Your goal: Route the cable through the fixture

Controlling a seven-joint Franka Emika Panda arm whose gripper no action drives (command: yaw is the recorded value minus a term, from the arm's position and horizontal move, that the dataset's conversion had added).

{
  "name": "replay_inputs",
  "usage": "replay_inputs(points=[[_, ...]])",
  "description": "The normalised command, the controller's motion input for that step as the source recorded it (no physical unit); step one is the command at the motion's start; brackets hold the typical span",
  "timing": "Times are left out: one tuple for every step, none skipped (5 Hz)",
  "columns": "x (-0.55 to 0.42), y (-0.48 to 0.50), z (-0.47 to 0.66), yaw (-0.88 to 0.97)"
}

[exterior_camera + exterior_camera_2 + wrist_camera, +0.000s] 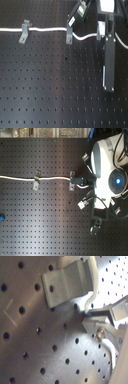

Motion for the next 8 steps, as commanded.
replay_inputs(points=[[-0.001,-0.007,-0.44,0.01],[-0.011,-0.055,-0.67,0.02],[-0.005,-0.088,-0.2,0.0],[-0.021,-0.218,-0.05,-0.09],[0.094,-0.26,0.23,-0.16],[0.0,0.0,0.02,0.0],[-0.075,0.101,0.6,0.01],[-0.061,0.217,0.42,0.02]])
